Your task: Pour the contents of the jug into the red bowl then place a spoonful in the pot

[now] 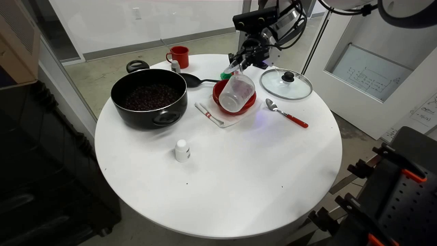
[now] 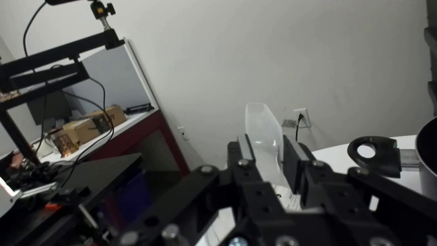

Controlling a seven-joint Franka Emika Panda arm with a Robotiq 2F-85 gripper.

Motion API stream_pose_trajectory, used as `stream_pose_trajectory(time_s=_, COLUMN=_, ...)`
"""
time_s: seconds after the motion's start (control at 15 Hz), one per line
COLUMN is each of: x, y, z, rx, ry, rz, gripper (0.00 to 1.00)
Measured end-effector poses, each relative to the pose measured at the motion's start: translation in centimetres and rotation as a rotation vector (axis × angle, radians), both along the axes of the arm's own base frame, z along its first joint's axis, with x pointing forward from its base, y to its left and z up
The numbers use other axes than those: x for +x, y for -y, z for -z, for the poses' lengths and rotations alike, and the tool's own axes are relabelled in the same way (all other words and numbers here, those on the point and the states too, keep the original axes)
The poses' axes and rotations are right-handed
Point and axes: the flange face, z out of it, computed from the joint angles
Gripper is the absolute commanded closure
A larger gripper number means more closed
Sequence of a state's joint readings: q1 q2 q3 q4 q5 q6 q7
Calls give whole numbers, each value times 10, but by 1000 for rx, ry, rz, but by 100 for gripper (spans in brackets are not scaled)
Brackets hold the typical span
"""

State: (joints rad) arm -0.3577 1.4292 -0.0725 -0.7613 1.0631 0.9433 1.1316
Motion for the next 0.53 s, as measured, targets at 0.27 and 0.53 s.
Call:
stream_pose_trajectory(time_s=0.27, x=-11, y=1, z=-9, rx=-119, ry=100, rz=-159, gripper=93)
stream_pose_trajectory(time_s=0.53, x=-26, y=1, z=-14, rx=-225, ry=204, rz=-329, gripper=93)
